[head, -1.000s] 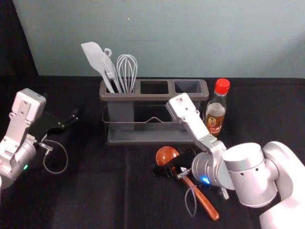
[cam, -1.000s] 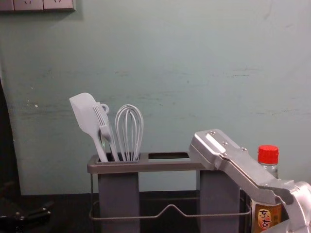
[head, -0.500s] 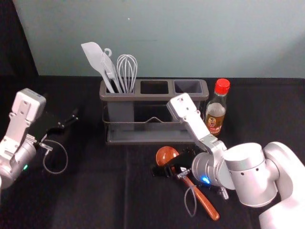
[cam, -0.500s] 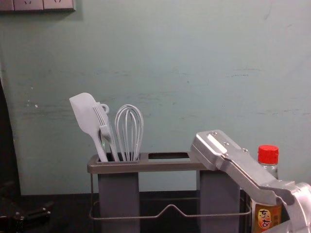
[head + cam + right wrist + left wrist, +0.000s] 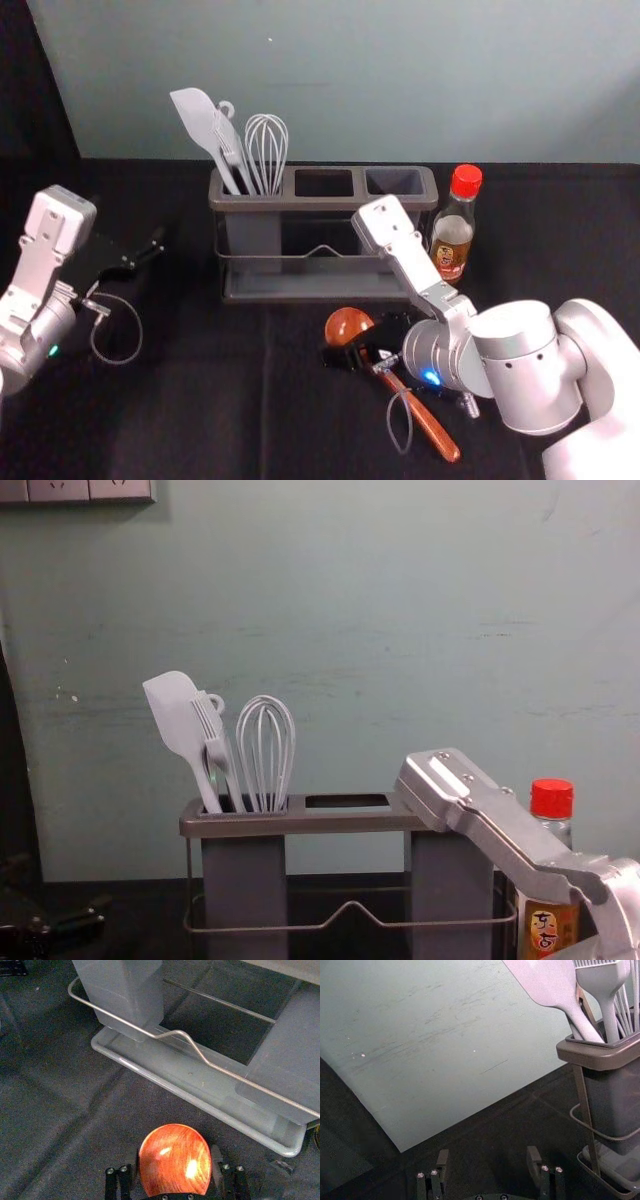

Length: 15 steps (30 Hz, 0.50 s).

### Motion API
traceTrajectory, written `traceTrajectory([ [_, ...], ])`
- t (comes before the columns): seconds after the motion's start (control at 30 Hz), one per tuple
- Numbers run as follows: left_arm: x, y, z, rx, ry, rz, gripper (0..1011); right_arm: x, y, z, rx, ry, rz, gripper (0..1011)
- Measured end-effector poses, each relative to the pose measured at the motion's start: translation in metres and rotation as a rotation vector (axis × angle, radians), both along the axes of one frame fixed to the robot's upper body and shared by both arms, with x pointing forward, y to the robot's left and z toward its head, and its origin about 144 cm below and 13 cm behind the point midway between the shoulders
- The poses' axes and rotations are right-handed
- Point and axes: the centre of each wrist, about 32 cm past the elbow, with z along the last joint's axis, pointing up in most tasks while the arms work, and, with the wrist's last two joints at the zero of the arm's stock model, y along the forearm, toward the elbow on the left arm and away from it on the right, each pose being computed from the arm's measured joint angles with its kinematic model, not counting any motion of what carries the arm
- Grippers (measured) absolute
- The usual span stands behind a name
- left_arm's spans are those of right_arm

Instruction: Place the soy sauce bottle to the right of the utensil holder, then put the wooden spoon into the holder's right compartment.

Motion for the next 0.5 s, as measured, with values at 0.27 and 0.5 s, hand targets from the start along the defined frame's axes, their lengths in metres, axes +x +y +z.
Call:
traceTrajectory([
  [0.27, 0.000, 0.000, 0.000, 0.000, 0.000, 0.000, 1000, -0.003, -0.002, 0.005, 0.004, -0.005, 0.005, 837],
  [0.5, 0.000, 0.000, 0.000, 0.000, 0.000, 0.000, 1000, -0.025, -0.014, 0.027, 0.034, -0.062, 0.019, 837],
])
